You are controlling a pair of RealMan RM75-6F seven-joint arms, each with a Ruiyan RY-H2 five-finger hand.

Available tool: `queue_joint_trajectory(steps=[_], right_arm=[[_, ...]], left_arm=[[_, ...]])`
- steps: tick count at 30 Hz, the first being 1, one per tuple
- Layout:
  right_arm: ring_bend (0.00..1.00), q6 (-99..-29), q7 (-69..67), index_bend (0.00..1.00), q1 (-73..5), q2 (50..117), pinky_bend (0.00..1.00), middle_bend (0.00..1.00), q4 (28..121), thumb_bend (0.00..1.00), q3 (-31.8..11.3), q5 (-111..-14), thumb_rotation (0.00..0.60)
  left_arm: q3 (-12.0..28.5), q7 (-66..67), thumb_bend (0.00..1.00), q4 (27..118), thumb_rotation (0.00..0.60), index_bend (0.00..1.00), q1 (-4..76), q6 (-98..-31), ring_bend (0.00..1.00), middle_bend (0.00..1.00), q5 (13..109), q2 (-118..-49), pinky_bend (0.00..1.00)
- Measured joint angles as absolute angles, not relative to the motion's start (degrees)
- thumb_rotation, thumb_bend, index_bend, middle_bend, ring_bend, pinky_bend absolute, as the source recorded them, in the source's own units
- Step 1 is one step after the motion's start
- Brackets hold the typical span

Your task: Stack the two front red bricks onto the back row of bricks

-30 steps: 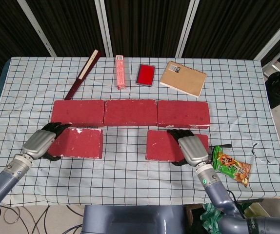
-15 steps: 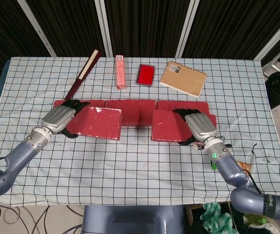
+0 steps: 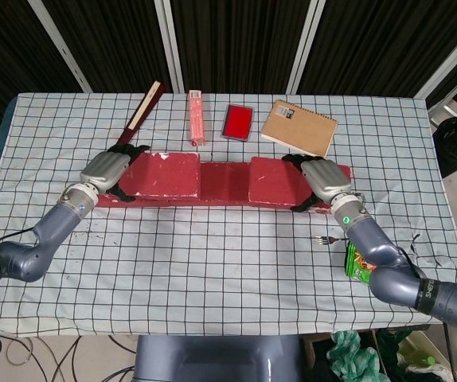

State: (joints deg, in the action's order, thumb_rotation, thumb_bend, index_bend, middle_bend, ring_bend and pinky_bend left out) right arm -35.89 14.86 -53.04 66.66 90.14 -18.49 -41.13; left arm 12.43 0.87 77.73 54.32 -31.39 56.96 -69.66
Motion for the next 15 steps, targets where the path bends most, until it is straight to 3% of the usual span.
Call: queue_joint_trajectory(steps=[15], right_arm=[[0.31,-32.7,10.4,0.30,-58.6,75.5,0.22,0.31,80.0,0.31,-17.6,-42.6,0.600]], left_arm=[[12.1,-1.8,0.20,74.1,0.600,0.04,54.3,-32.0,0.04,0.15,59.3,-72.7,0.08]])
